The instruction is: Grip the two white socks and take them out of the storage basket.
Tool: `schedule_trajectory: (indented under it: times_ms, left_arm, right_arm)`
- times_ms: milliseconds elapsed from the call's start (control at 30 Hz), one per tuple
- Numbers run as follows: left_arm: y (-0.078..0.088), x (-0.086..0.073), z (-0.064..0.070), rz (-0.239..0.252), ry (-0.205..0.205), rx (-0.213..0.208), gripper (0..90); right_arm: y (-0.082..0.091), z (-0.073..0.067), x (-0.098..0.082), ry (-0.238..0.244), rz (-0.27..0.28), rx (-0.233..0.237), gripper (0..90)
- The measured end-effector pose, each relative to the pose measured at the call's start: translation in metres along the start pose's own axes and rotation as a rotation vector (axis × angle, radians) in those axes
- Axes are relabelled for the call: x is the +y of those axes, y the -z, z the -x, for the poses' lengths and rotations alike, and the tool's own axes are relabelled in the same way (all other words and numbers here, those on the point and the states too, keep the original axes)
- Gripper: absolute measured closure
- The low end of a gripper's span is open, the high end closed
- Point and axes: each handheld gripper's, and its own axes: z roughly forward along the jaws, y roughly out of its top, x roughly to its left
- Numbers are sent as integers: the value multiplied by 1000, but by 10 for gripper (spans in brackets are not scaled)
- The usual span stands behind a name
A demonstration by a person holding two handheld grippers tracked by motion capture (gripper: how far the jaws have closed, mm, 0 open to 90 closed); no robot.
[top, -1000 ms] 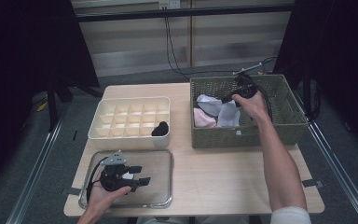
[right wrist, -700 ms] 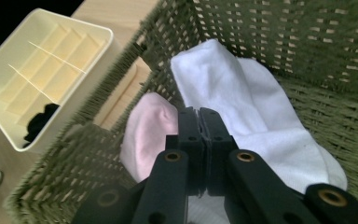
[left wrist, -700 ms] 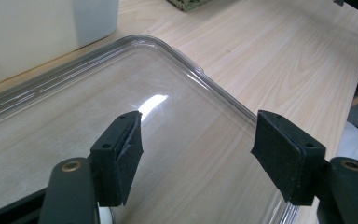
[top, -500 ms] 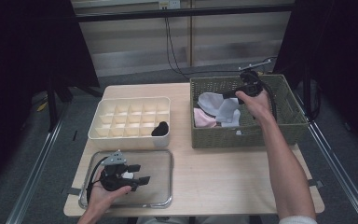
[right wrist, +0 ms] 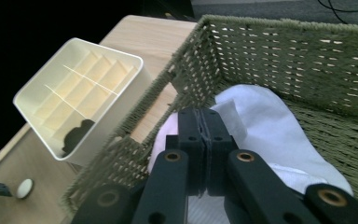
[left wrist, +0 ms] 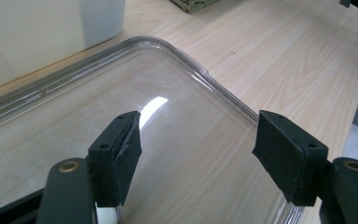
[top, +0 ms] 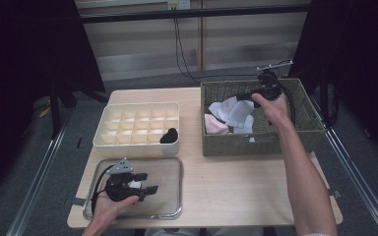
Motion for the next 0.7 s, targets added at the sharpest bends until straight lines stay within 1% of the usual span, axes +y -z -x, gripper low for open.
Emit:
schedule_trajectory:
  times_ms: [67,100,133,200,300,467,533,700]
  left_arm:
    - [0,0,0,2,0,1,313]
    - [0,1,0,2,0,-2,312]
    - [-1,1,0,3,-1,-7,310]
    - [-2,2,1,7,-1,-7,310]
    - [-3,2,2,2,-2,-7,309]
    - [-4,3,2,5,1,-5,308]
    - [-4,3,2,6,0,-1,308]
    - [-6,4,2,8,5,-1,308]
  right_arm:
    - [3,-1,0,-2,6,12,888]
    - [4,-1,0,-9,9,29,888]
    - [5,-1,0,-7,15,19,888]
    - [8,-1,0,-12,29,32,888]
    - [11,-4,2,-7,40,39,888]
    - [17,-8,4,-2,64,30,888]
    - [20,-9,5,-2,80,40,888]
    - [26,-11,8,-2,104,38,888]
